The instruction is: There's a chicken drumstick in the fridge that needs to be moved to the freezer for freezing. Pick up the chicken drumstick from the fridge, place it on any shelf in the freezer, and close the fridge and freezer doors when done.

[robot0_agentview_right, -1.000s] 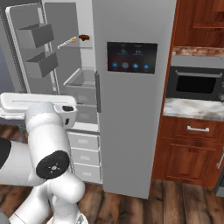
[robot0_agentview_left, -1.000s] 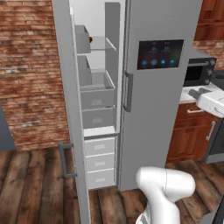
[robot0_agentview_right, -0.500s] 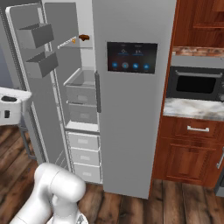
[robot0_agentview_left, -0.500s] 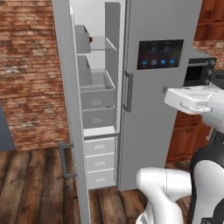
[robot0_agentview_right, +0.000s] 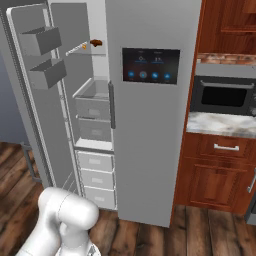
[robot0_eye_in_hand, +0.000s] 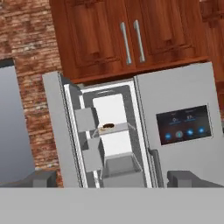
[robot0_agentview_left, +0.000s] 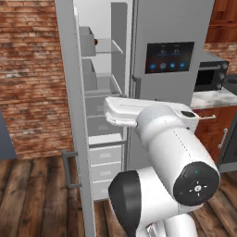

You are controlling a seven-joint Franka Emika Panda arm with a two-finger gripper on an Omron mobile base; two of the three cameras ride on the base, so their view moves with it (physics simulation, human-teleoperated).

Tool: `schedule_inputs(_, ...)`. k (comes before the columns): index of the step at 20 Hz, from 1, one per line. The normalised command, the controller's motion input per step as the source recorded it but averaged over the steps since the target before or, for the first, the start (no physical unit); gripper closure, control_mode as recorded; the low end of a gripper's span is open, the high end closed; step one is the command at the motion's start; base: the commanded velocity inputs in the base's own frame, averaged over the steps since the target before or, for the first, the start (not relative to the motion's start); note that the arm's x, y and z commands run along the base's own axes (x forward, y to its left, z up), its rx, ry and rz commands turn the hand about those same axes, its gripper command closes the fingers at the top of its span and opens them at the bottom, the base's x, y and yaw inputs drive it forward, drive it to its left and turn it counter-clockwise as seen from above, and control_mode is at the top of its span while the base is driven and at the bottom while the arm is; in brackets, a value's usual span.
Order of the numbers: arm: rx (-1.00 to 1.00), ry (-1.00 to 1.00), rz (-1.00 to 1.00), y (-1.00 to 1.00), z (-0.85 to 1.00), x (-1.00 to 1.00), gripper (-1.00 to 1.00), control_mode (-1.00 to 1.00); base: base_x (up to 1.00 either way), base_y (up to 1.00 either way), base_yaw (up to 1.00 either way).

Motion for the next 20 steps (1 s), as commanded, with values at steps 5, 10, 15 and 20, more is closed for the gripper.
schedule_inputs(5,-0.03,-0.06,-0.38,1.00,-0.63,0.18,-1.00,-1.00,0.00,0.00,0.00)
schedule_inputs(10,-0.12,-0.03,-0.29,1.00,-0.90,0.27,-1.00,-1.00,0.00,0.00,0.00)
schedule_inputs(15,-0.16,0.03,-0.17,0.71,-0.41,0.48,-1.00,-1.00,0.00,0.00,0.00)
schedule_inputs(20,-0.13,0.12,-0.09,0.47,-0.51,0.72,-1.00,-1.00,0.00,0.00,0.00)
